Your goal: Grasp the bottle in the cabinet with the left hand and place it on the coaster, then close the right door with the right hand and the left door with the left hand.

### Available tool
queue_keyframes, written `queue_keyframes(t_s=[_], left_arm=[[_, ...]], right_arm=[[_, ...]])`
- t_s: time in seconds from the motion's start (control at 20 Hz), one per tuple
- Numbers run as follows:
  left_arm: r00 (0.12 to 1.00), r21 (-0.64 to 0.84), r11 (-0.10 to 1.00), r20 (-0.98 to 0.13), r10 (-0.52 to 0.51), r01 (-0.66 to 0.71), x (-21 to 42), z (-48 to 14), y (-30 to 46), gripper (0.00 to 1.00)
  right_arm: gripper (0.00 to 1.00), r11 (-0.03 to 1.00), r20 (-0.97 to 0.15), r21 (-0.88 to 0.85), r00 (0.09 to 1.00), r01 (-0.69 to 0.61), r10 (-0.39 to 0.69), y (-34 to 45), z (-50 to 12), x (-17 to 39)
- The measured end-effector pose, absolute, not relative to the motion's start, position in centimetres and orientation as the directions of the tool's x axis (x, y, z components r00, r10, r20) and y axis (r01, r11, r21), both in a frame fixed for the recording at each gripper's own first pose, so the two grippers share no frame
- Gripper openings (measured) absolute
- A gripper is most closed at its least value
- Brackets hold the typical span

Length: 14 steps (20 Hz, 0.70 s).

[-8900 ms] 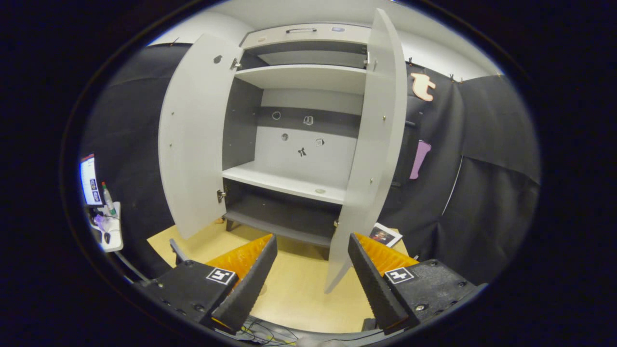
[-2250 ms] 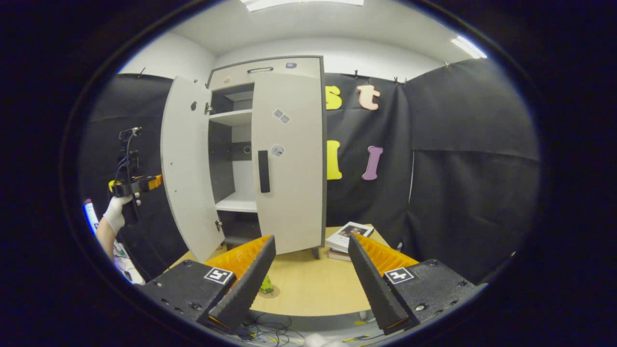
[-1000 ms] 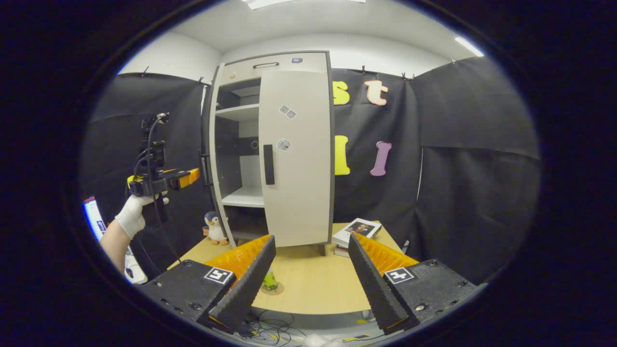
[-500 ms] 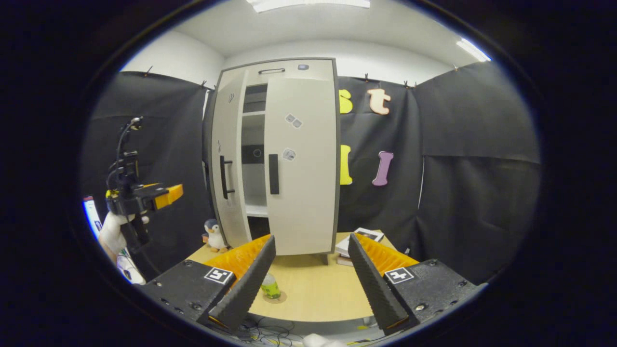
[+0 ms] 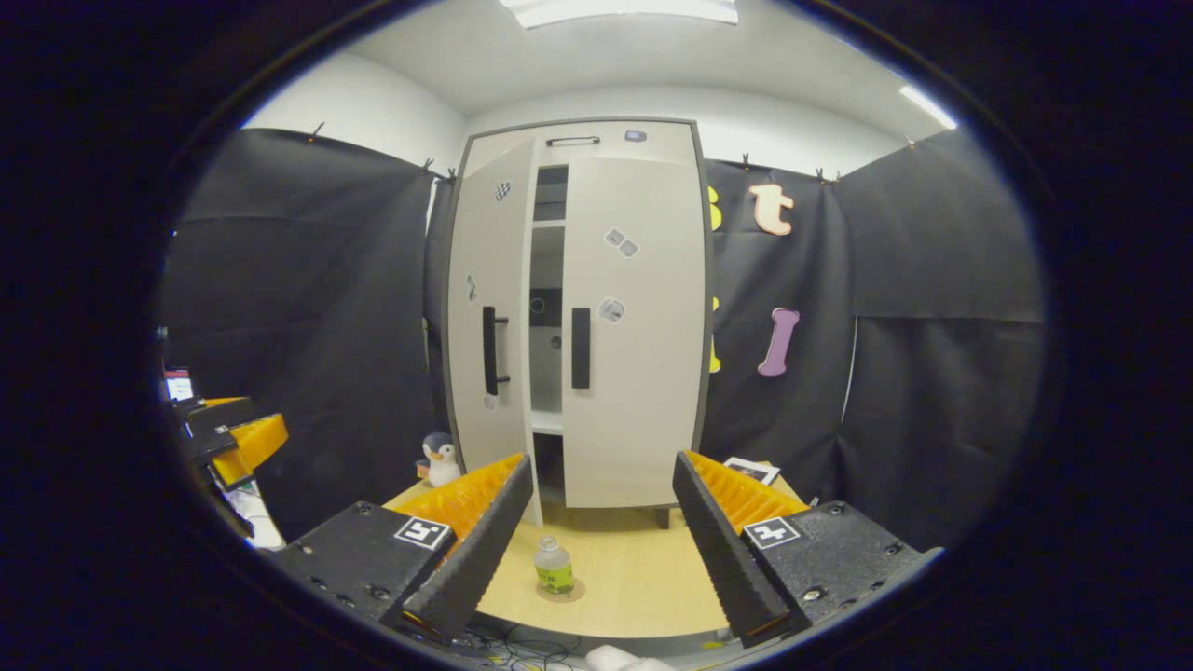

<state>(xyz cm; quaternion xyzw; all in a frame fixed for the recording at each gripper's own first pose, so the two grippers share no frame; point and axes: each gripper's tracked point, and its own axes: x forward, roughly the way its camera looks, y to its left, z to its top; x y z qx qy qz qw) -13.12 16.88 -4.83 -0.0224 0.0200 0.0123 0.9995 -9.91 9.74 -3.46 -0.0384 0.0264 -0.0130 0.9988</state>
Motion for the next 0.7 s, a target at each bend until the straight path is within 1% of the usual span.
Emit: queue_keyframes(t_s=[0.1, 0.35, 0.45, 0.7], left_arm=[[0.996, -0.037, 0.998, -0.074, 0.054, -0.057, -14.4, -6.2, 17.4, 0.96], [0.992, -0.042, 0.997, -0.110, 0.056, -0.061, -15.5, -8.2, 17.1, 0.96], [0.994, -0.048, 0.998, -0.108, 0.031, -0.037, -15.1, -8.5, 16.1, 0.96], [0.994, -0.031, 0.999, -0.102, -0.029, 0.026, -13.5, -8.5, 13.6, 0.96]], right_arm=[[1.00, 0.996, -0.065, -0.088, 0.998, 0.014, -0.020, 9.9, -4.1, -9.4], [0.99, 0.995, -0.055, -0.092, 0.998, 0.036, -0.041, 9.7, -3.6, -9.3], [1.00, 0.993, -0.048, -0.107, 0.997, 0.057, -0.063, 9.3, -3.5, -9.7], [0.99, 0.990, -0.062, -0.097, 0.992, 0.101, -0.107, 7.7, -4.0, -11.2]])
